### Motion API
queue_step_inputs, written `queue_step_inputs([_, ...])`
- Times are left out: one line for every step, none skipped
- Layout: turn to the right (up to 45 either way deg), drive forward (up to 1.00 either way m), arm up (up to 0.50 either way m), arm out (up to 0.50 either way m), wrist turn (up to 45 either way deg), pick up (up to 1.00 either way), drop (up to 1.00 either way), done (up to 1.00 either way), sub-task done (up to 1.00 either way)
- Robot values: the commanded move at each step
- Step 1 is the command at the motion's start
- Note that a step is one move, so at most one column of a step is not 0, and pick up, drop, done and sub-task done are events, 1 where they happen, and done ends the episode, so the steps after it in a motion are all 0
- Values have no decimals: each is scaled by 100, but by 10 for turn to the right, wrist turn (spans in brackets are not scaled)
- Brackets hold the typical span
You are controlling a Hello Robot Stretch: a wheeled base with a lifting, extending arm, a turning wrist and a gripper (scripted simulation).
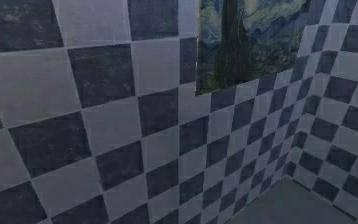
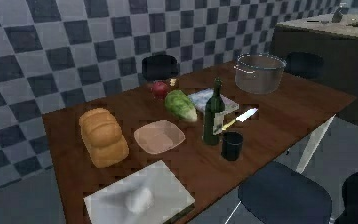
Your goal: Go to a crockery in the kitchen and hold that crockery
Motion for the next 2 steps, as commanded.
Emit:
queue_step_inputs([0, 0, 50, 0, 0, 0, 0, 0, 0])
queue_step_inputs([0, 0, 38, 0, 0, 0, 0, 0, 0])
